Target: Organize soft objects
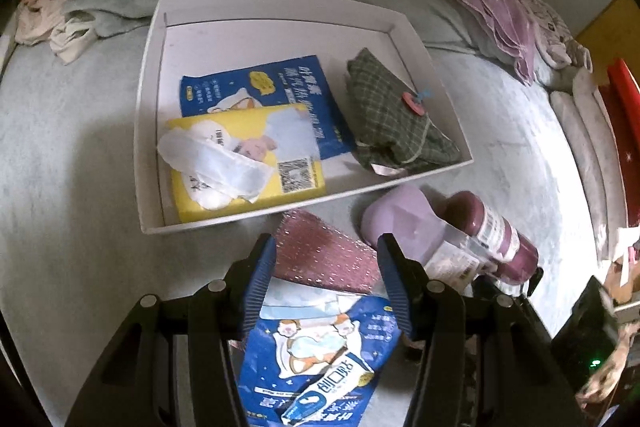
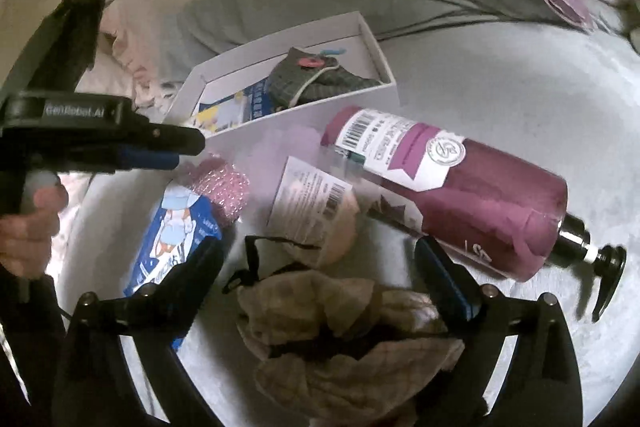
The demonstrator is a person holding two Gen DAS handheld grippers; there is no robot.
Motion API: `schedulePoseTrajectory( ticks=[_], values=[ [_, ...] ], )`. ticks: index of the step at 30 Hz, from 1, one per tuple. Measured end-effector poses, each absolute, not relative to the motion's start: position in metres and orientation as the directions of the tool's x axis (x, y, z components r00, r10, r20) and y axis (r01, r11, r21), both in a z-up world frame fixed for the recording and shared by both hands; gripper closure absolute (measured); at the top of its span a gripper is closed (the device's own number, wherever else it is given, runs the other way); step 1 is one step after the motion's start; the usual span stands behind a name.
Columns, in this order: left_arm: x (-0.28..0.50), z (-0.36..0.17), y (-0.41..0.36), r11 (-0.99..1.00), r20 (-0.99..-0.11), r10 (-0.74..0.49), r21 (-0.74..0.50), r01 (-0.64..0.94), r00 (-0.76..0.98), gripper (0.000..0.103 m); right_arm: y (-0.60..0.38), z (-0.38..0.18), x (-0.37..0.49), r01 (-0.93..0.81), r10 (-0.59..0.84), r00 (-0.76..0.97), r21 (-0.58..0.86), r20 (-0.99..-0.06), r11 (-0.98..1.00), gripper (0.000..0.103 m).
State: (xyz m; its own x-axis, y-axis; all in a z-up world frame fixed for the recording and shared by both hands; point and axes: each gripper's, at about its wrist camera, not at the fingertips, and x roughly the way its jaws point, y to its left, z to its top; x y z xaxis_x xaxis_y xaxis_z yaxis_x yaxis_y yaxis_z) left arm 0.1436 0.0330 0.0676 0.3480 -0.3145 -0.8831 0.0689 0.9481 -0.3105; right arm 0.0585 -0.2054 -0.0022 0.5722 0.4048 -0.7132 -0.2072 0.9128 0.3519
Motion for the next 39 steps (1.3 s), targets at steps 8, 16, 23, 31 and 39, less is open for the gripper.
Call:
schedulePoseTrajectory(
  ticks=[8,16,23,31,39],
  values=[
    [0.145,0.068,0.045,0.947,-0.879,-0.306,-0.319,0.027,0.367,0.051,-0.222,-0.009,0.056,-0.204,0.498,0.595,0.481,-0.630,0.853,0.006],
    [0.144,0.069,0.038,0.951,-0.879,-0.301,-0.305,0.050,0.369,0.051,-0.212,-0.006,0.055,-0.236,0.464,0.577,0.407,-0.672,0.883,0.008],
    [0.142,0.071,0.037,0.950,-0.866,-0.309,-0.300,0.087,0.392,0.051,-0.219,0.017,0.051,-0.347,0.537,0.573,0.411,-0.619,0.843,0.048],
    [0.140,0.075,0.055,0.939,-0.844,-0.335,-0.336,0.074,0.419,0.051,-0.231,0.022,0.092,-0.347,0.594,0.354,0.488,-0.722,0.801,0.066],
    [0.140,0.074,0.057,0.938,-0.846,-0.336,-0.338,0.071,0.413,0.051,-0.237,0.008,0.113,-0.297,0.675,0.230,0.610,-0.701,0.735,0.068]
  ],
)
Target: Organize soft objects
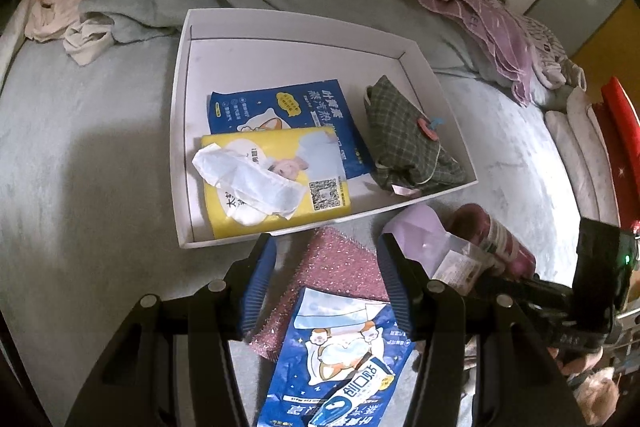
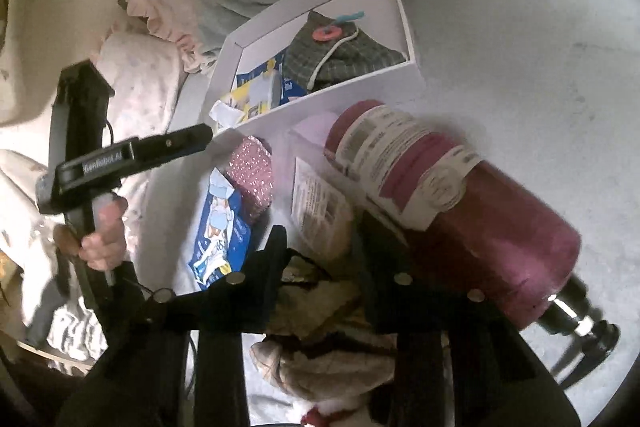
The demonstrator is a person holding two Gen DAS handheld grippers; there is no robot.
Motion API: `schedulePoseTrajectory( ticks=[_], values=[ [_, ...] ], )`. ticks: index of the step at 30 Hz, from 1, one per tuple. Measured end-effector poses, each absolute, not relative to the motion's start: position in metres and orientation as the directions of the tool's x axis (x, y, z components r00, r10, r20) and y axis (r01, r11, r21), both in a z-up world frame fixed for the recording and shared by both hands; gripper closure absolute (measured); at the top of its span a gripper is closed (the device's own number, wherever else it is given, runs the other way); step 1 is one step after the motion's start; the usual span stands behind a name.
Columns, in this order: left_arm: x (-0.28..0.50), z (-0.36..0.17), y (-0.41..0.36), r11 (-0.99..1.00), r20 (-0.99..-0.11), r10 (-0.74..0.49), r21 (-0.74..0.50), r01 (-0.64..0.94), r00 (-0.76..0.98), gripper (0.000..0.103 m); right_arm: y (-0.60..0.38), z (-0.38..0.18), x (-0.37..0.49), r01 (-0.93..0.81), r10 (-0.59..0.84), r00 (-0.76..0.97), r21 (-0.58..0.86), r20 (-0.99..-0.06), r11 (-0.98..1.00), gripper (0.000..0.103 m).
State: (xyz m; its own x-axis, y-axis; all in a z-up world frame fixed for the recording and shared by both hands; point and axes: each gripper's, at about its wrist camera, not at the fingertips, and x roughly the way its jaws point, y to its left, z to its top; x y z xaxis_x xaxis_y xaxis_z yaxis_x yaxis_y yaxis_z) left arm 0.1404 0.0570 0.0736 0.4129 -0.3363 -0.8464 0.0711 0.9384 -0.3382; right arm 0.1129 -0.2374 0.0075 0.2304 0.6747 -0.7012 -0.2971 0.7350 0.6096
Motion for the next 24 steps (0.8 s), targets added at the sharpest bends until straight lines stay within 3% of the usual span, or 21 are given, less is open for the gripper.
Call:
schedulePoseTrajectory(
  ticks=[5,11,16,20,24],
  values=[
    [0.141,0.073,0.057,0.940,-0.848,-0.334,-0.334,0.073,0.412,0.051,-0.237,0.006,0.127,-0.269,0.654,0.218,0.600,-0.724,0.754,0.068],
    [0.140,0.075,0.057,0.937,-0.842,-0.338,-0.342,0.069,0.420,0.051,-0.253,0.020,0.132,-0.308,0.681,0.265,0.609,-0.683,0.731,0.065],
    [0.140,0.072,0.050,0.939,-0.849,-0.339,-0.330,0.095,0.405,0.051,-0.242,0.007,0.126,-0.319,0.669,0.199,0.599,-0.716,0.735,0.064],
    [0.141,0.070,0.045,0.930,-0.844,-0.366,-0.346,0.124,0.392,0.051,-0.245,-0.016,0.128,-0.225,0.668,0.195,0.631,-0.718,0.743,0.064],
    [0.145,0.064,0.040,0.900,-0.820,-0.435,-0.410,0.149,0.372,0.051,-0.250,-0.023,0.129,-0.237,0.761,0.248,0.724,-0.599,0.647,0.064]
  ],
)
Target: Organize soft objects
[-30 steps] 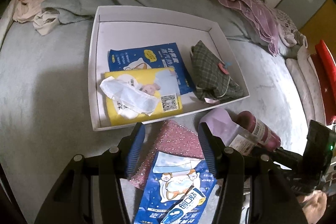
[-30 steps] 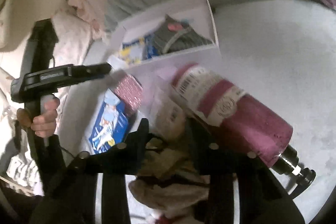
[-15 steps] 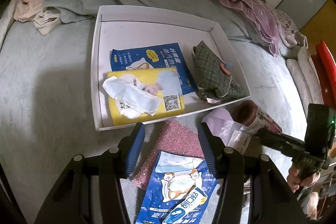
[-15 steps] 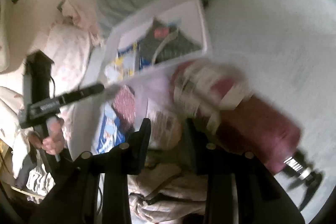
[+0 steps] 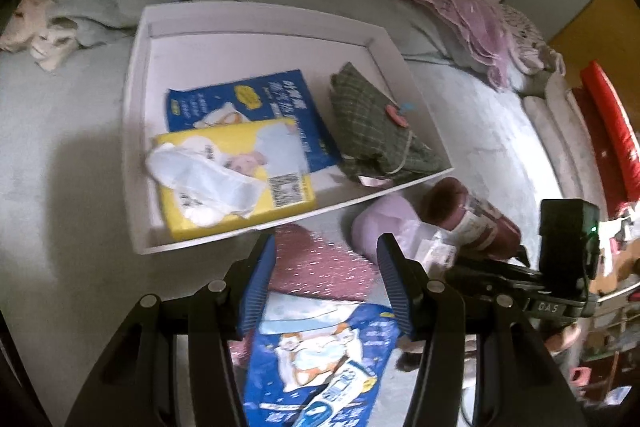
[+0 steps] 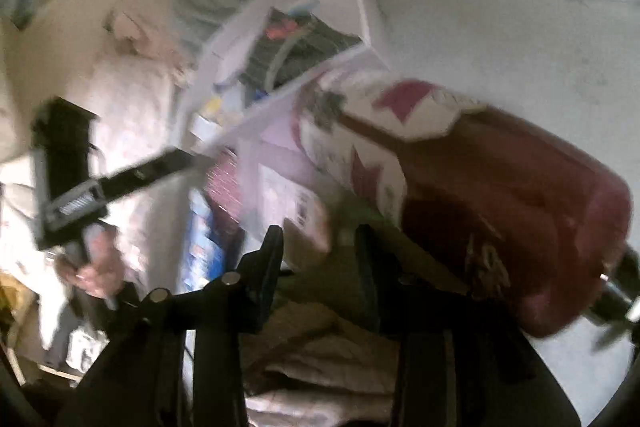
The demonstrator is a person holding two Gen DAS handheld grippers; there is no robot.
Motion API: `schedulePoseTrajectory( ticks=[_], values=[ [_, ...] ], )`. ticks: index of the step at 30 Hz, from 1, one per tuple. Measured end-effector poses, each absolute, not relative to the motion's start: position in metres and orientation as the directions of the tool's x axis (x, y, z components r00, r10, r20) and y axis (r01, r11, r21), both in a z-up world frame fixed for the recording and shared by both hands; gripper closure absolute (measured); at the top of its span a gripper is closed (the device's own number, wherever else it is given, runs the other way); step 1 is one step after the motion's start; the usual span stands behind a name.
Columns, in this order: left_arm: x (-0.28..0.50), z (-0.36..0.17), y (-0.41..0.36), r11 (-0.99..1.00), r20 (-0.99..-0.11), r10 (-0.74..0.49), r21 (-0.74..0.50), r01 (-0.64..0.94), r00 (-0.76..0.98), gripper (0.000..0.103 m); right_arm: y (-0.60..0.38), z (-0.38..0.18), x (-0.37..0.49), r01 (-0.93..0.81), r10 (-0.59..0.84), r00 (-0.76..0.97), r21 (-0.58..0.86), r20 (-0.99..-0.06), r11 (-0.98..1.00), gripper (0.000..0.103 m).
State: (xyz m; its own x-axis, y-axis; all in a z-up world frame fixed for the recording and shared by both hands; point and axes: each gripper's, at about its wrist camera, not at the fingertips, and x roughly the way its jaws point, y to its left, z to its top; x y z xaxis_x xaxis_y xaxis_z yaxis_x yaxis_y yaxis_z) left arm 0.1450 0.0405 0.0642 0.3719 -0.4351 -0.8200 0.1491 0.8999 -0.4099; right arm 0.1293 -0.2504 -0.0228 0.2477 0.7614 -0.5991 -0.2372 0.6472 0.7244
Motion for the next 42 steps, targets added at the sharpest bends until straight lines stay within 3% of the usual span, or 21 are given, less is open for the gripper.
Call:
schedulePoseTrajectory(
  ticks=[3,4,5,10,14,21,23,30,34,42],
  values=[
    [0.148,0.057,0.031,0.892,-0.821,-0.452,-0.422,0.163,0.349,0.051,-0.242,-0.029,0.134,-0.246,0.766,0.242,0.726,-0.595,0.642,0.065],
    [0.149,0.056,0.028,0.894,-0.824,-0.448,-0.415,0.169,0.347,0.051,-0.240,-0.032,0.134,-0.253,0.774,0.236,0.732,-0.588,0.633,0.068],
    [0.150,0.055,0.025,0.895,-0.826,-0.445,-0.410,0.174,0.345,0.051,-0.238,-0.033,0.134,-0.258,0.780,0.232,0.736,-0.582,0.626,0.078],
    [0.158,0.048,0.011,0.892,-0.825,-0.451,-0.417,0.172,0.339,0.051,-0.248,-0.025,0.122,-0.319,0.812,0.280,0.748,-0.512,0.582,0.094],
    [0.163,0.042,0.000,0.892,-0.828,-0.452,-0.425,0.155,0.331,0.051,-0.252,-0.008,0.107,-0.382,0.759,0.343,0.656,-0.554,0.651,0.095],
    [0.164,0.029,-0.021,0.910,-0.859,-0.414,-0.382,0.164,0.302,0.051,-0.261,-0.002,0.108,-0.367,0.737,0.378,0.641,-0.559,0.674,0.095],
    [0.164,0.029,-0.021,0.906,-0.857,-0.423,-0.394,0.157,0.293,0.066,-0.263,-0.002,0.107,-0.358,0.735,0.380,0.644,-0.561,0.677,0.095],
    [0.164,0.026,-0.024,0.906,-0.862,-0.423,-0.403,0.129,0.278,0.077,-0.268,-0.002,0.106,-0.333,0.735,0.388,0.659,-0.556,0.674,0.095],
    [0.161,0.034,-0.023,0.907,-0.852,-0.421,-0.404,0.119,0.311,0.091,-0.269,0.000,0.106,-0.336,0.738,0.400,0.663,-0.543,0.669,0.095],
    [0.154,0.059,-0.018,0.900,-0.823,-0.436,-0.409,0.152,0.364,0.093,-0.268,0.020,0.105,-0.352,0.741,0.430,0.660,-0.516,0.663,0.095]
  ],
)
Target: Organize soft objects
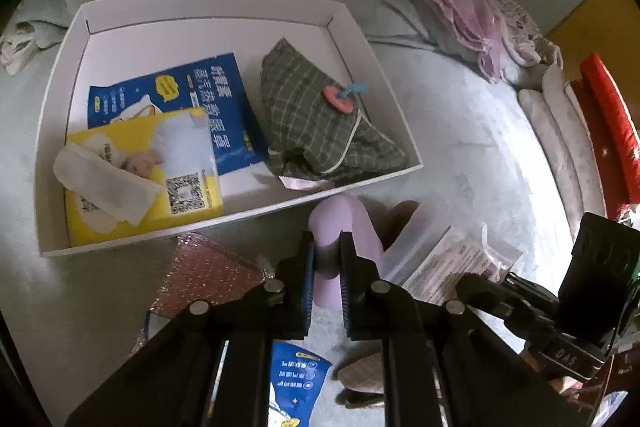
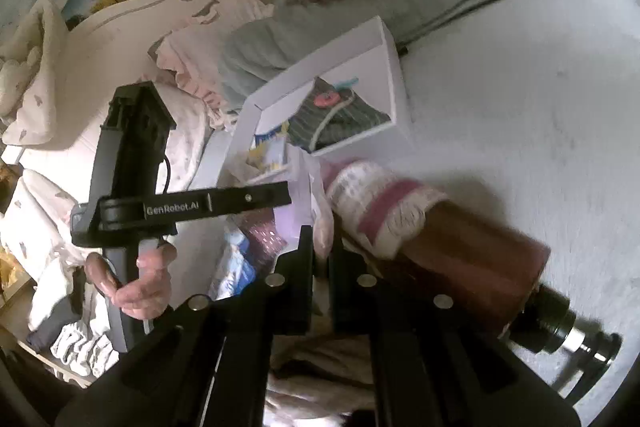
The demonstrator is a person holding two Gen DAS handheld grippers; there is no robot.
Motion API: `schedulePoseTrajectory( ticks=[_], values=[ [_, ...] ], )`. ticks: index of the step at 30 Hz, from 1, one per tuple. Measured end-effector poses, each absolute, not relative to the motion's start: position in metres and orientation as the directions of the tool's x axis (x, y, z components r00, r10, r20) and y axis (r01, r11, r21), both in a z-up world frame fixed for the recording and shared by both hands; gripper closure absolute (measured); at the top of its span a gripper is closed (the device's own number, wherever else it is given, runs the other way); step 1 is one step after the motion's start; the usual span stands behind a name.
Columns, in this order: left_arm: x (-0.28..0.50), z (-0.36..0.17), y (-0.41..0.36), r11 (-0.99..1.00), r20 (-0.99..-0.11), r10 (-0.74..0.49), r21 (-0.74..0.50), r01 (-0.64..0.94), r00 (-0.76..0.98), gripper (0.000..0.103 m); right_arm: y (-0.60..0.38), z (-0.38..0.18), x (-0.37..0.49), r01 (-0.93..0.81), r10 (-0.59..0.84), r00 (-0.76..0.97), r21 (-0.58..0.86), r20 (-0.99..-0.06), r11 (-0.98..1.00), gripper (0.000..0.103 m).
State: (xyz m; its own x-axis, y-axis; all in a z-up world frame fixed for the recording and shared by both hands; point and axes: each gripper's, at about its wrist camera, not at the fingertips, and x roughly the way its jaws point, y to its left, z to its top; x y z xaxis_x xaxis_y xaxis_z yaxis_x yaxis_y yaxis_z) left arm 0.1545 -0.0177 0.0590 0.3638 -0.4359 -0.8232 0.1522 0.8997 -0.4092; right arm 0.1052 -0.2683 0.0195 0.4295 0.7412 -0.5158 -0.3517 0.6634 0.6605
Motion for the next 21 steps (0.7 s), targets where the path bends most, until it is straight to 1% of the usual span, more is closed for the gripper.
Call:
schedulePoseTrajectory(
  ticks=[4,7,12,21],
  values=[
    [0.151,0.070,-0.003,0.885,-0.794,-0.461,-0.442,0.145,0.397,0.094,-0.258,0.038,0.110,-0.373,0.738,0.443,0.644,-0.508,0.668,0.095],
    [0.148,0.083,0.014,0.888,-0.763,-0.448,-0.438,0.137,0.466,0.094,-0.249,0.051,0.113,-0.378,0.731,0.451,0.632,-0.512,0.676,0.095],
    [0.141,0.097,0.048,0.864,-0.703,-0.465,-0.493,0.104,0.538,0.094,-0.229,0.068,0.118,-0.379,0.724,0.451,0.623,-0.522,0.685,0.095],
    [0.139,0.100,0.097,0.829,-0.648,-0.447,-0.560,0.013,0.617,0.094,-0.192,0.086,0.146,-0.342,0.706,0.459,0.626,-0.539,0.700,0.095]
  ],
)
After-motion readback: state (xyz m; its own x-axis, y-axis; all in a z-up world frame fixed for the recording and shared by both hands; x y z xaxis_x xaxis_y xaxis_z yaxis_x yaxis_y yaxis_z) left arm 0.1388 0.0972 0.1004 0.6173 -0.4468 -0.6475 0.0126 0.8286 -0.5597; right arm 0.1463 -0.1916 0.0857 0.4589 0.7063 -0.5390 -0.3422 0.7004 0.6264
